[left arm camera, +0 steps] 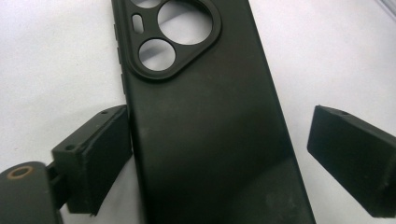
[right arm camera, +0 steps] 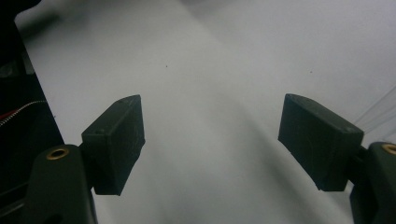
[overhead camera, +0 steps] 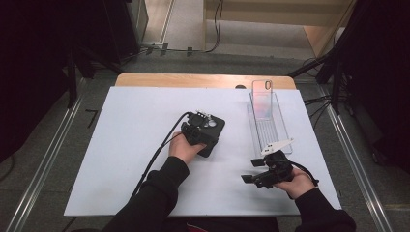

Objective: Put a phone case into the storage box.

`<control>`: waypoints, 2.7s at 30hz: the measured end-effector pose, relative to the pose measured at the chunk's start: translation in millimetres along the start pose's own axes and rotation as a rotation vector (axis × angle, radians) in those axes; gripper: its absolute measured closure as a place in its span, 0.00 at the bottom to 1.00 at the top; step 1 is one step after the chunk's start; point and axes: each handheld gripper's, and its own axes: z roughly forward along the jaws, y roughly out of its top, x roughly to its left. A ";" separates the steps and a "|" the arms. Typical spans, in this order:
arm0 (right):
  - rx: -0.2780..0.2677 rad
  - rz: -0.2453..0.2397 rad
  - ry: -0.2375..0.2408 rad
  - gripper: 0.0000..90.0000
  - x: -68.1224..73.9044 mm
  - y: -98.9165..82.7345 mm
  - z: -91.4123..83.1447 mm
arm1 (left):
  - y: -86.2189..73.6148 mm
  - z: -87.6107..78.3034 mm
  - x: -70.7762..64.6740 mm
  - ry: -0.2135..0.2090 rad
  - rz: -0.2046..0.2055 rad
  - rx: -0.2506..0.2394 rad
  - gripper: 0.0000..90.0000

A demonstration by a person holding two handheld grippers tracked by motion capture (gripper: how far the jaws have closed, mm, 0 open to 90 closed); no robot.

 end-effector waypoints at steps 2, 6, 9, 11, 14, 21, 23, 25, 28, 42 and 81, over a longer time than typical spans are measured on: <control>0.000 -0.001 0.000 0.23 0.2 0.1 0.1 | -0.4 2.2 -3.7 0.019 0.005 -0.003 0.02; 0.001 -0.003 -0.002 0.23 0.2 -0.1 0.2 | -2.3 4.8 -9.6 0.068 0.022 -0.010 0.02; 0.002 -0.004 -0.004 0.23 0.2 0.0 0.3 | -3.9 6.4 -13.9 0.110 0.034 -0.018 0.03; 0.003 -0.006 -0.004 0.23 0.3 -0.1 0.2 | -6.1 6.9 -16.7 0.146 0.065 -0.025 0.08; 0.001 -0.008 -0.002 0.23 0.3 0.1 0.3 | -8.7 6.9 -17.0 0.150 0.050 -0.048 0.09; 0.005 -0.004 -0.002 0.23 0.5 0.4 0.7 | -9.7 8.0 -19.2 0.166 0.035 -0.061 0.09; 0.008 -0.005 -0.003 0.23 0.5 0.5 1.1 | -9.6 7.3 -18.8 0.167 0.033 -0.060 0.10; 0.008 -0.005 -0.004 0.23 0.6 0.6 1.2 | -9.5 7.1 -18.9 0.169 0.029 -0.058 0.11; 0.007 -0.005 -0.004 0.23 0.8 0.6 1.1 | -8.9 7.1 -19.8 0.175 0.016 -0.057 0.12; 0.004 -0.009 -0.002 0.23 0.1 0.1 0.6 | -9.1 4.6 -16.7 0.165 -0.007 -0.070 0.17; -0.016 -0.012 0.001 0.23 0.9 0.2 -0.4 | -3.7 -48.0 3.9 -0.081 -0.036 -0.129 0.19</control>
